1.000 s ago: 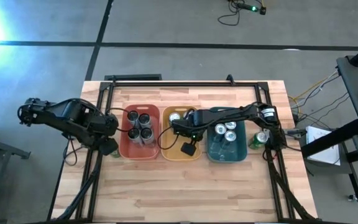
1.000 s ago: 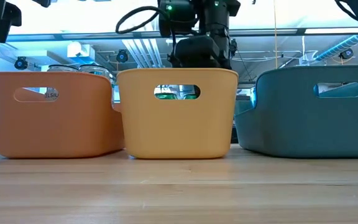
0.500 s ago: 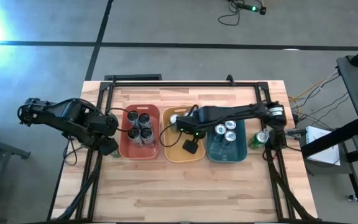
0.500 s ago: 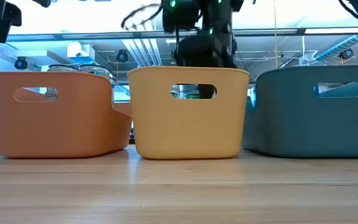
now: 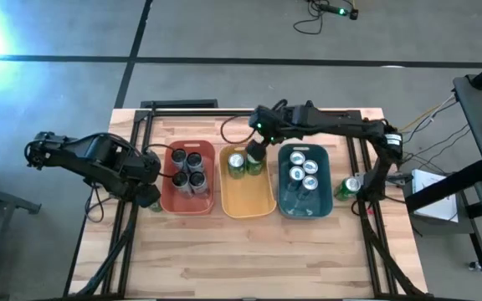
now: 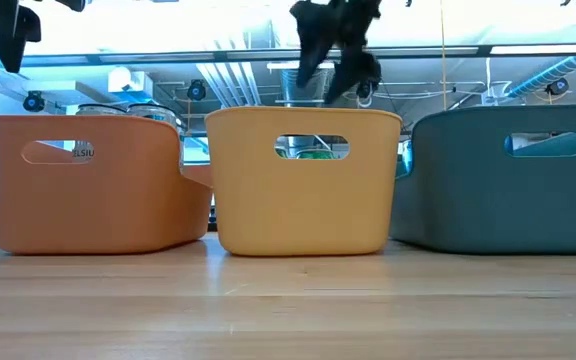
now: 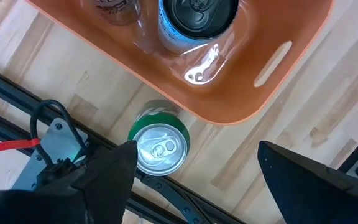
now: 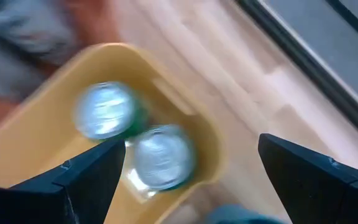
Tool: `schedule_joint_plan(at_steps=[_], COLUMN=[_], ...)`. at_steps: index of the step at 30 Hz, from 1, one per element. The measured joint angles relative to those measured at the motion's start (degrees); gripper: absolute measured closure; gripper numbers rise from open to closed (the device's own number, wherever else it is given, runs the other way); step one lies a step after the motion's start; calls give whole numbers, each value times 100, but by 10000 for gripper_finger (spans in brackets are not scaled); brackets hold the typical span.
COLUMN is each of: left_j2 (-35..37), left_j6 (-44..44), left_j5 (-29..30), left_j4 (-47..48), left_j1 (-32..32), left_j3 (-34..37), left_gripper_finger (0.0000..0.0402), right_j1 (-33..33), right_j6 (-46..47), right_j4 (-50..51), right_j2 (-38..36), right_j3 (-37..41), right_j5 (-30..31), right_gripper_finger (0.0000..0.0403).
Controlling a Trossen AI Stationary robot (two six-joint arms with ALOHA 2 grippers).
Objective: Sort soda cans
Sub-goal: Adjust the yellow bin
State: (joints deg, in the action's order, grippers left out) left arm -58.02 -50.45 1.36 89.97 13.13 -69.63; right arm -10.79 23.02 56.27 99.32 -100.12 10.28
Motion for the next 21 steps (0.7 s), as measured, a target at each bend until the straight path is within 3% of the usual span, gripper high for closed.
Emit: schedule_joint_plan(at_steps=[10, 21], left_j2=[-183, -267], left_j6=[-128, -110], left_j5=[7, 7], left_j4=[2, -2], left_j1=[0, 0], left_j3=[0, 0], left_gripper_finger=[84, 84], right_j1=[-582, -830], right_j6=[-696, -456], right_j4=[453, 634], right_j2=[695, 1007], right_j3=[11, -2], right_j5=[-20, 151], right_gripper_finger=[39, 39])
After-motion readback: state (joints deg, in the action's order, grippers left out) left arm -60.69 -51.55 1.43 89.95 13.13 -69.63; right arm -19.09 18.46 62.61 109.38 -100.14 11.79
